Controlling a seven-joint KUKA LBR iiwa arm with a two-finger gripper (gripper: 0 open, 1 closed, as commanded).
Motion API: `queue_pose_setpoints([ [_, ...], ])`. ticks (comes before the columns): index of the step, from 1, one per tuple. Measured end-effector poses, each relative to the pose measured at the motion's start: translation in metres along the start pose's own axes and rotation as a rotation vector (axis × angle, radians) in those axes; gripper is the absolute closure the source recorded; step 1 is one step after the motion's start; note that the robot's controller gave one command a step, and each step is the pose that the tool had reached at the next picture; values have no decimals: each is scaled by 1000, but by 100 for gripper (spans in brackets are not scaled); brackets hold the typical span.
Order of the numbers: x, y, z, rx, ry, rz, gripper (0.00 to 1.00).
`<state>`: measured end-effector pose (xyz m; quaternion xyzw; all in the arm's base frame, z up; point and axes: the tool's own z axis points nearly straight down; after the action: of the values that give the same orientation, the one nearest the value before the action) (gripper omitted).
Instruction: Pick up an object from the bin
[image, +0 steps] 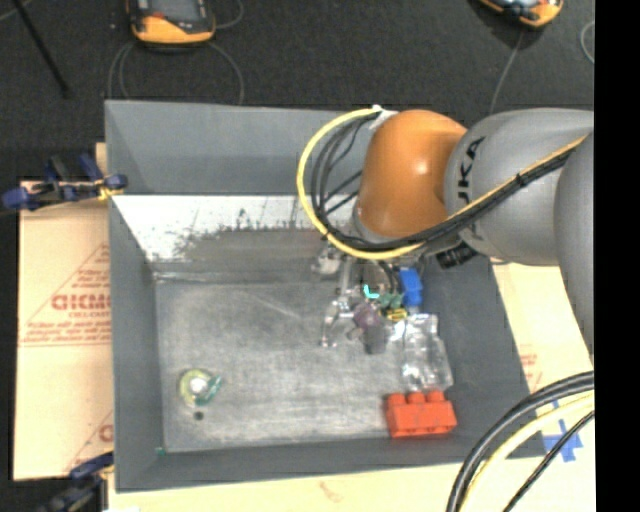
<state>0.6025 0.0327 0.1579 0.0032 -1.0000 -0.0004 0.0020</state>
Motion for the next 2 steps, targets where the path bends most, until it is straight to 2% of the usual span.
queue_pose_setpoints([
  [1,-42,-58,70,4,-5,2,0],
  [2,-23,-72,-17,4,-17,-37,0],
])
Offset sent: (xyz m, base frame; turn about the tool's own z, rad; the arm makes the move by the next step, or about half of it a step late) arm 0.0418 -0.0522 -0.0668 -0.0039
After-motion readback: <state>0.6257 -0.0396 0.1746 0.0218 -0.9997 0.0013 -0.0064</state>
